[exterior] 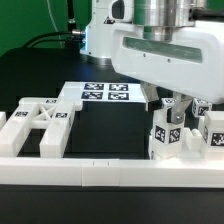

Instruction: Assemble chair

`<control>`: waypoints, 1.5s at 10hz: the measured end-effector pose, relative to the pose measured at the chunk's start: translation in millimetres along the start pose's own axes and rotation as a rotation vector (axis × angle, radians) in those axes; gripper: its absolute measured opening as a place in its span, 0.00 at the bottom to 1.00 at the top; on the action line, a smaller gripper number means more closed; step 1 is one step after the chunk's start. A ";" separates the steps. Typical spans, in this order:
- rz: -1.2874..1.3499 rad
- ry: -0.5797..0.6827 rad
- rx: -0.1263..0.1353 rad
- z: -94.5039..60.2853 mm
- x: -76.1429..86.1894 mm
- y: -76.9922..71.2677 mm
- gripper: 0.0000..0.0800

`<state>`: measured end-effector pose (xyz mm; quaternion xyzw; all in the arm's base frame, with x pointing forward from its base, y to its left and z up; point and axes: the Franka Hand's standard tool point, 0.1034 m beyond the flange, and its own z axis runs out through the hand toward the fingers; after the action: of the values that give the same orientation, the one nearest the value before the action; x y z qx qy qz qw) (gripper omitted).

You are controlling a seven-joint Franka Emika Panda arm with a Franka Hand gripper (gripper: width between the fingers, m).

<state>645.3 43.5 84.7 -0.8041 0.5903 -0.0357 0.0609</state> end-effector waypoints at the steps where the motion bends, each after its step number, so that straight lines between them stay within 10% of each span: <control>1: 0.102 -0.003 0.011 0.7 1.4 0.2 0.36; 4: 0.132 -0.006 0.009 1.4 0.9 0.7 0.37; 6: 0.059 -0.024 -0.026 0.8 -4.4 -0.4 0.76; 7: 0.023 -0.030 -0.034 0.5 -8.1 -3.1 0.80; 15: -0.791 -0.025 -0.045 6.0 -7.9 -0.4 0.81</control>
Offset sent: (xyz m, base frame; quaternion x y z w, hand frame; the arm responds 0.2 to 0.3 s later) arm 0.0000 0.0000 0.0000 0.0000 0.0000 0.0000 1.0000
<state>644.1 51.5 78.9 -0.9709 0.2349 -0.0334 0.0321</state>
